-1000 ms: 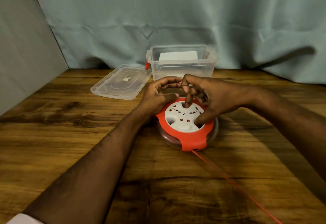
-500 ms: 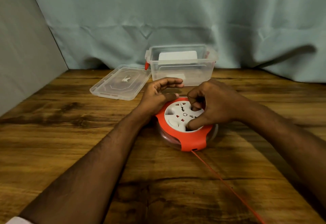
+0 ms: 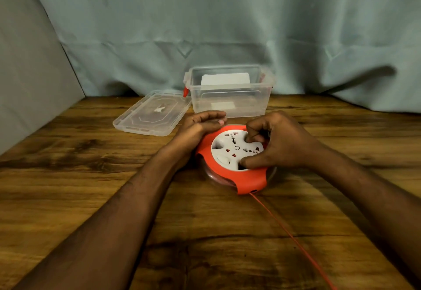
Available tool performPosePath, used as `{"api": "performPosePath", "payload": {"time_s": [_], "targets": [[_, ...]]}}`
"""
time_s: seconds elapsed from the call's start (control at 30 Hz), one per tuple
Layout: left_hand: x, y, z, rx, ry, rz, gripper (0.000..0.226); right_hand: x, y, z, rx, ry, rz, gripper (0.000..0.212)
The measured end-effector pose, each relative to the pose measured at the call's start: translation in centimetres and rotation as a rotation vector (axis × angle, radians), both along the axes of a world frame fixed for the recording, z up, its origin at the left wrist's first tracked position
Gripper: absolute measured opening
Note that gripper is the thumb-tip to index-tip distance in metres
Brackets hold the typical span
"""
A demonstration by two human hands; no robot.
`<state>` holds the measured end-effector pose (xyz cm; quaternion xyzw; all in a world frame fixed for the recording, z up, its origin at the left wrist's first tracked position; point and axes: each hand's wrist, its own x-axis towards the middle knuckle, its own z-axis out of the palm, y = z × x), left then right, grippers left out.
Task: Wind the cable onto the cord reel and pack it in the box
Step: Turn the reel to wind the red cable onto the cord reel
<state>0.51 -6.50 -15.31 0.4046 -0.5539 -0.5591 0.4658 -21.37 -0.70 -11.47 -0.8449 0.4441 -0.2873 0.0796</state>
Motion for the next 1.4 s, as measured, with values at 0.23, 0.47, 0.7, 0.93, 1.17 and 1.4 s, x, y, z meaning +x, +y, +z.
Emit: {"api": "performPosePath", "payload": {"time_s": [0.23,0.47,0.7,0.93,1.17,1.4], "targets": [[-0.4,0.5,0.0,-0.037,0.008,-0.044,0.035,0.6,0.2,-0.6,-0.065,0.063,-0.069,0.059],[-0.4,0.7,0.0,-0.081,0.025,0.004,0.035,2.8,1.3,-1.3,-0.128,0.089,-0.251,0.067],[-0.2,0.8,0.0,-0.082,0.041,-0.014,0.035,3.1,1.4,-0.9,-0.167,0.041,-0.124,0.040],[-0.2,0.7,0.0,-0.108,0.021,-0.049,0.036,-0.2,0.3,0.5,0.047,0.205,0.069,0.047],[-0.4,1.2,0.3,-0.159,0.015,-0.066,0.040,-0.9,-0.1,1.1,0.230,0.126,0.157,0.055],[-0.4,1.1,0.3,-0.144,0.033,-0.134,0.045,-0.1,0.9,1.4,0.161,0.126,0.124,0.051]]}}
